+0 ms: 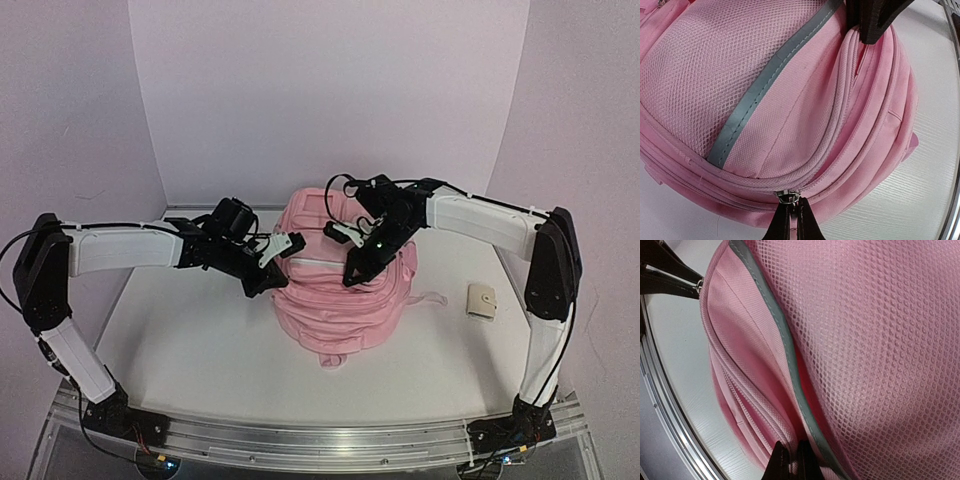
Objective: Pack the student bag
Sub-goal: Zip the student bag at the center of the board.
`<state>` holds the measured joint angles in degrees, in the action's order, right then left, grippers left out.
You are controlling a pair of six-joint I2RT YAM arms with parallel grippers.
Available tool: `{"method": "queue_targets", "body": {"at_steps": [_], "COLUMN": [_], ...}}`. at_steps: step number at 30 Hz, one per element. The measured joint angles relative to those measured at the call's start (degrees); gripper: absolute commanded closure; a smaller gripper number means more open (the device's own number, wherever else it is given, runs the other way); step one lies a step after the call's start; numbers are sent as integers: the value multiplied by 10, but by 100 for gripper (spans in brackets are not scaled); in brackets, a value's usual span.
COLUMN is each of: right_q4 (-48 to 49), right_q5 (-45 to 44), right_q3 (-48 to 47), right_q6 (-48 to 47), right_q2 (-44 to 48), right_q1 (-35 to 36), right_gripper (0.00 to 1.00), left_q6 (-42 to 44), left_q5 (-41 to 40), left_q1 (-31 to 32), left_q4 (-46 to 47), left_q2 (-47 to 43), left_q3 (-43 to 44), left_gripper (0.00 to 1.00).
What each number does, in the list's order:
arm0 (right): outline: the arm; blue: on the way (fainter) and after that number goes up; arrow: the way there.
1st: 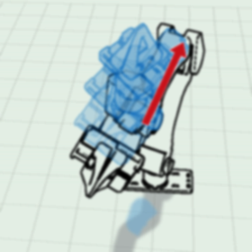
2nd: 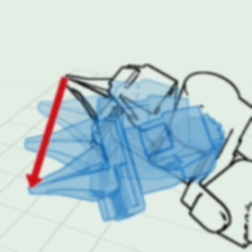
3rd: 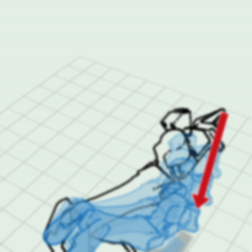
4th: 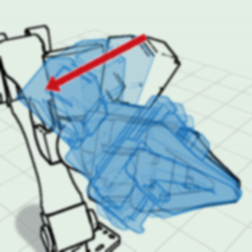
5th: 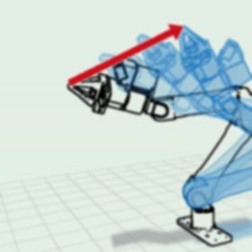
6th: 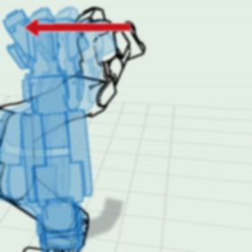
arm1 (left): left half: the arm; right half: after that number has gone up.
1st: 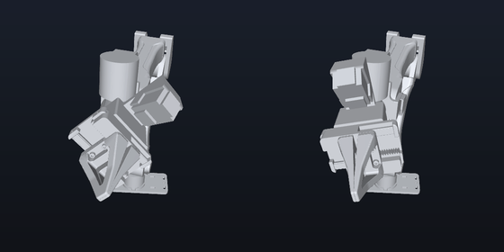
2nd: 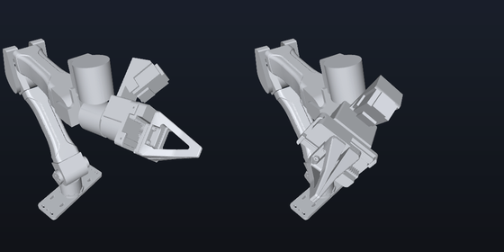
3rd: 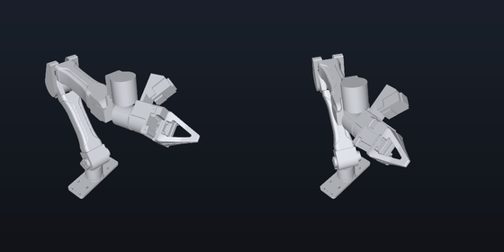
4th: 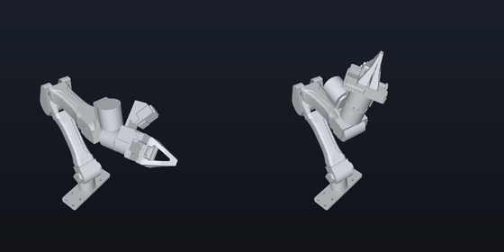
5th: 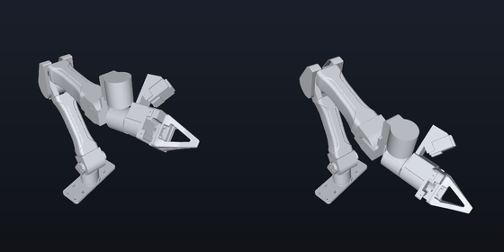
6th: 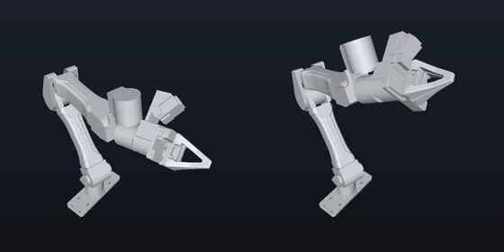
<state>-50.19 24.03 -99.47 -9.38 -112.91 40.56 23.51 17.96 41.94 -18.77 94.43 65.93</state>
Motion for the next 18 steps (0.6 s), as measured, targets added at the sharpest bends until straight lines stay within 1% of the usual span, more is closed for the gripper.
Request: {"method": "queue_targets", "body": {"at_steps": [3, 9, 18], "right_q4": [2, 0, -11], "right_q5": [3, 13, 35], "right_q3": [2, 2, -2], "right_q6": [9, 23, 42], "right_q2": [0, -2, -17], "right_q1": [0, 2, 7], "right_gripper": [100, 100, 100], "left_q6": [-12, -37, -91], "left_q5": [-17, -50, -74], "left_q1": [14, 70, 113], "left_q4": [2, 37, 96], "left_q2": [0, 25, 53], "left_q3": [0, 2, 3], "left_gripper": [100, 100, 100]}}
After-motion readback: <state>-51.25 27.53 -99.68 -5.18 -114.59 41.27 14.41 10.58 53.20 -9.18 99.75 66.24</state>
